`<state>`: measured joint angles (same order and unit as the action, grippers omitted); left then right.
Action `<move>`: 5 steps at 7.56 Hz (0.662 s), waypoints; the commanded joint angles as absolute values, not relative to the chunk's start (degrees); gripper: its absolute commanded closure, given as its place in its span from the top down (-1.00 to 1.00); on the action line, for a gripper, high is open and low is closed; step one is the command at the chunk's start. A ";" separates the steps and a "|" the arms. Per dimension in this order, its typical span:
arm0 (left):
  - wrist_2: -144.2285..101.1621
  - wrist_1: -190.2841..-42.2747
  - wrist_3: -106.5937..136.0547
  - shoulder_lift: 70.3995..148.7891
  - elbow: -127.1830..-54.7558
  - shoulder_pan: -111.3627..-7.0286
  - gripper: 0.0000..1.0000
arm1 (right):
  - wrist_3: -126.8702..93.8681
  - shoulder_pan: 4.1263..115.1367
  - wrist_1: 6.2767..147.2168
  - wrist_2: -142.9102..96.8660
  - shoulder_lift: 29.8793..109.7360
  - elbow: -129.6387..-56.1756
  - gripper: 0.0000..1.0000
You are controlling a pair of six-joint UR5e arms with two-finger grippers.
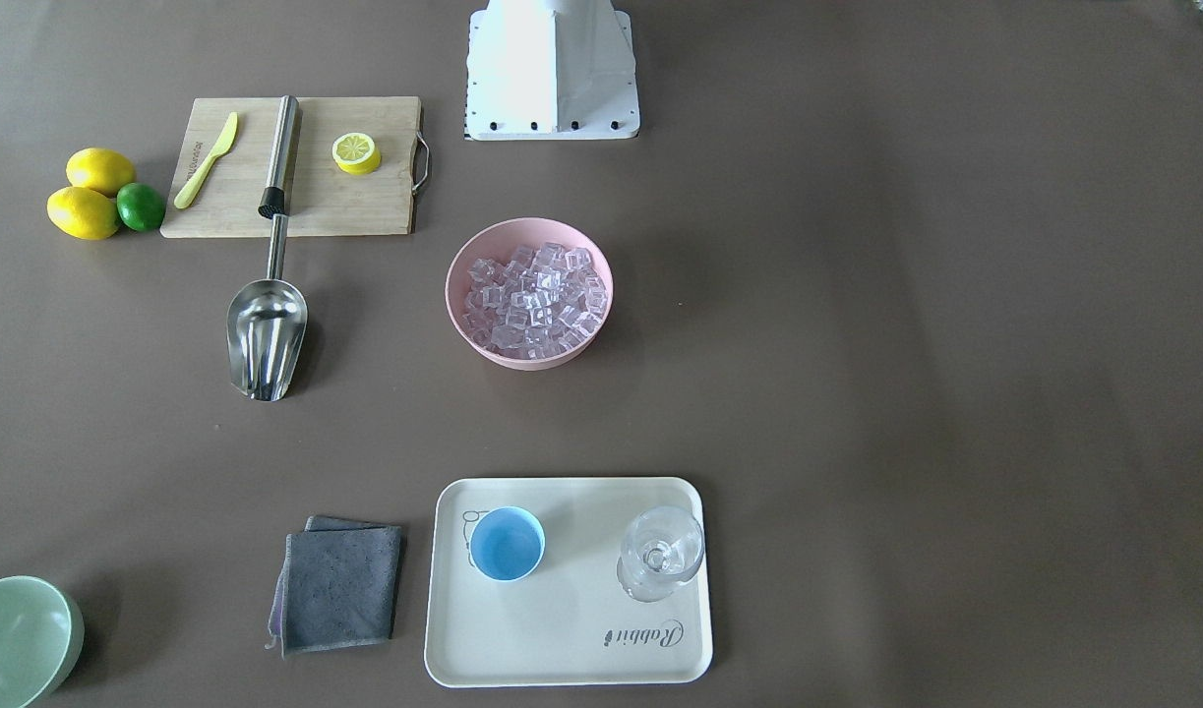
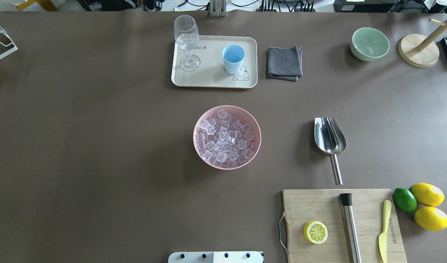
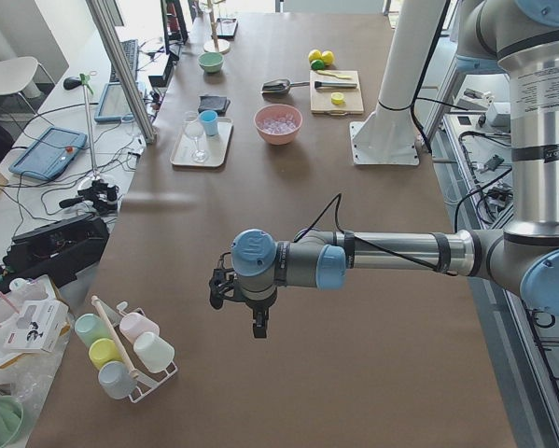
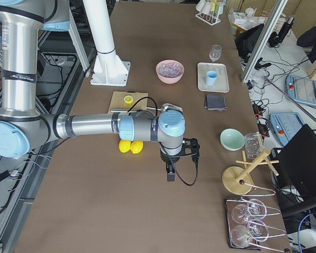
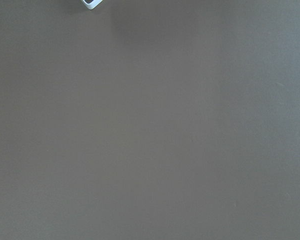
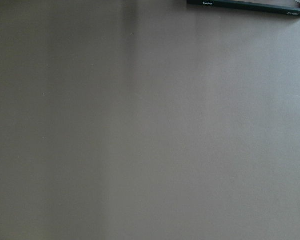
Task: Put ice in cup with scoop
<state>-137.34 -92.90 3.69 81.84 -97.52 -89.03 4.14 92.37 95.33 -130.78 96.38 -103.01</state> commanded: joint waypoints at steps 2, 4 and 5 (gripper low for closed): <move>-137.37 -93.16 3.69 81.91 -97.12 -89.12 0.97 | 4.22 92.37 95.27 -130.87 96.50 -103.36 0.99; -137.29 -93.16 3.69 81.91 -97.12 -89.21 0.97 | 4.39 92.37 95.19 -130.96 96.24 -103.45 0.99; -137.29 -93.16 3.69 81.83 -97.29 -89.21 0.97 | 4.39 92.37 95.19 -131.04 96.07 -103.62 0.99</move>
